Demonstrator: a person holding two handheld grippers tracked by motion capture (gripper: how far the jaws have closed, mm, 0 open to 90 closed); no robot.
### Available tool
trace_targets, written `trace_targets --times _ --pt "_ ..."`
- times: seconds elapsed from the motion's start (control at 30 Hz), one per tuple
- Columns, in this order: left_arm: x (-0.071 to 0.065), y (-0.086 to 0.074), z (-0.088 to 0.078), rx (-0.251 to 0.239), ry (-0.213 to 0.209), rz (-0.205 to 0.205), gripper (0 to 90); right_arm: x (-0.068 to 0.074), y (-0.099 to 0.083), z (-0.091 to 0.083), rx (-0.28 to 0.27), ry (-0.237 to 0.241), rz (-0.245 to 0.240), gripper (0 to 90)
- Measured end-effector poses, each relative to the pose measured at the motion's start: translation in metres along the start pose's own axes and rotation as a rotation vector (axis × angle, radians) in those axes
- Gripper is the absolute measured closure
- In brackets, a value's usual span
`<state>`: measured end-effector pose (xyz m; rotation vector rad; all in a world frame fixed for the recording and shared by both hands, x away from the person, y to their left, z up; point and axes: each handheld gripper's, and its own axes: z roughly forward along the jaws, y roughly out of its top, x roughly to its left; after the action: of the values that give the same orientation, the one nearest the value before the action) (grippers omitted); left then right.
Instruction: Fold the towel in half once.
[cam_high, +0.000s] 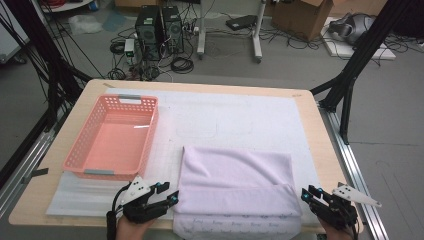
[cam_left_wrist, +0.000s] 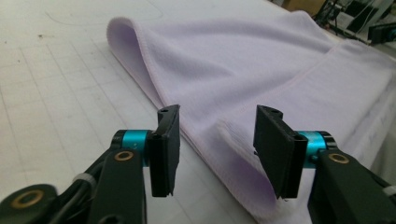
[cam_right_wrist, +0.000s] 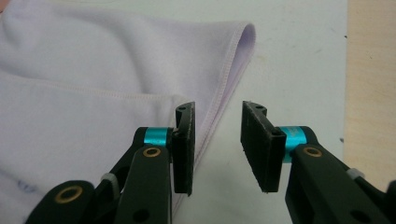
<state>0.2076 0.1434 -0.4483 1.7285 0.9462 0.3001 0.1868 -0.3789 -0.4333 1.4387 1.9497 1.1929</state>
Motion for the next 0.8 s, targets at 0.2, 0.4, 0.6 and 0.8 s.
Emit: trace_targets --times 0.2,0.4,0.6,0.8 --pt "0.014 0.012 0.021 0.023 -0.017 0.012 55.3 -0.004 0.013 0.023 0.012 0.009 -0.013 62.8" --pt "0.026 0.025 0.043 0.034 -0.038 0.002 55.6 -0.002 0.030 0.053 0.048 0.047 -0.080 72.4" --pt "0.034 0.036 0.062 0.039 -0.034 -0.019 56.5 -0.003 0.047 0.086 0.080 0.085 -0.124 76.1" --pt "0.037 0.045 0.078 0.076 -0.023 0.008 57.4 -0.009 0.056 0.118 0.129 0.093 -0.176 80.1"
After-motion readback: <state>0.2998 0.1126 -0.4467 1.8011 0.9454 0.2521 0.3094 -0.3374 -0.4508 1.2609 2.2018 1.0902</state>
